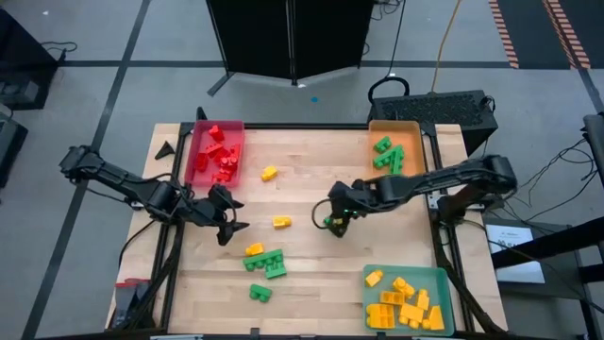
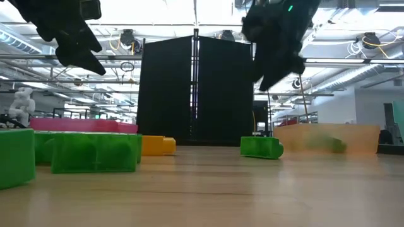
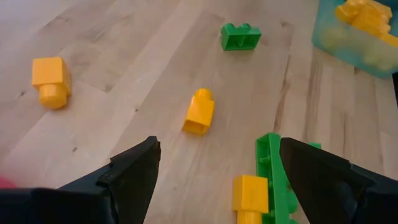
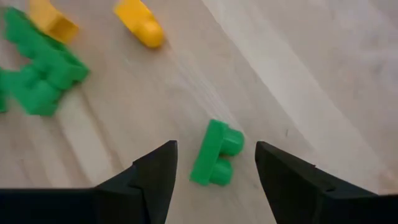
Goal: Sort blocks
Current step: Put the green game piece into the orange bin
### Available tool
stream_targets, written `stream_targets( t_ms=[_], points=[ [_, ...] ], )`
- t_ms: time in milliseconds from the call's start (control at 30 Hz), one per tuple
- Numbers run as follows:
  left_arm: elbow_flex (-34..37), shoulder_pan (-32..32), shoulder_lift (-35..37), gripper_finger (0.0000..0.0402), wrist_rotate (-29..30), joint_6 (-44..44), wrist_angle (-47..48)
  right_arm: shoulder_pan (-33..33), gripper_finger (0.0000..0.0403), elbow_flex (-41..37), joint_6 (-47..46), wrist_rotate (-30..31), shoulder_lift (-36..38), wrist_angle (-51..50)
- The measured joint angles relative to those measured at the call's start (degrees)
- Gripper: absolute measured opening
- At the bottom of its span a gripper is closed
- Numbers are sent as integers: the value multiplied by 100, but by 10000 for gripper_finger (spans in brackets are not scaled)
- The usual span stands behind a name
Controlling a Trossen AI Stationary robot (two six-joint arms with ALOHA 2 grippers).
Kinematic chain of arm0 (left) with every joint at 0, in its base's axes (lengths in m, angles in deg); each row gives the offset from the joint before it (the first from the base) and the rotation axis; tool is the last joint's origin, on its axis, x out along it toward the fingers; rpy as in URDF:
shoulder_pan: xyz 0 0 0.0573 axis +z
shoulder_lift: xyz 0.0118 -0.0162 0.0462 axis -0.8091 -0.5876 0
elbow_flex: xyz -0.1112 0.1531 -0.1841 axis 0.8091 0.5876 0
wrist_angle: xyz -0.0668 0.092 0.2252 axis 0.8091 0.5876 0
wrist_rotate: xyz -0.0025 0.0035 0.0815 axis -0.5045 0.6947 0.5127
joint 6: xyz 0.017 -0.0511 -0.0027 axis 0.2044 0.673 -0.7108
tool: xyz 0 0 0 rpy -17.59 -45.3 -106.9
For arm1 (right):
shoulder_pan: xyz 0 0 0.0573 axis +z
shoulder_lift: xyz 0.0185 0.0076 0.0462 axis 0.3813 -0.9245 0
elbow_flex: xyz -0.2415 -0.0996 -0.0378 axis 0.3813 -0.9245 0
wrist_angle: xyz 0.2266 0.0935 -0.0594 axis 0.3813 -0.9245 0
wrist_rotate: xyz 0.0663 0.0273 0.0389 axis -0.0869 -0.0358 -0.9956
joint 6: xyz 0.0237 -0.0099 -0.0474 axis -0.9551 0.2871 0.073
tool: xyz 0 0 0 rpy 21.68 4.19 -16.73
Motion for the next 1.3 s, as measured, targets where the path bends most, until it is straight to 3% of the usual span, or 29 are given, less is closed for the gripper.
stream_targets(
  t_ms=[300, 567, 833, 1133, 1300],
  points=[
    [0, -143, 0, 331, 2, 26, 63, -171, 214, 0, -474, -214, -877, 80],
    [0, -143, 0, 331, 2, 29, 77, -157, 214, 0, -473, -362, -1399, 618],
    [0, -143, 0, 331, 7, 29, 113, -160, 213, -9, -474, -361, -1899, 530],
    [0, -143, -1, 331, 14, 26, 172, -124, 140, 27, -558, -447, -2102, 472],
    [0, -143, 0, 331, 83, -29, 208, -125, 140, 13, -525, -465, -2026, 333]
  ],
)
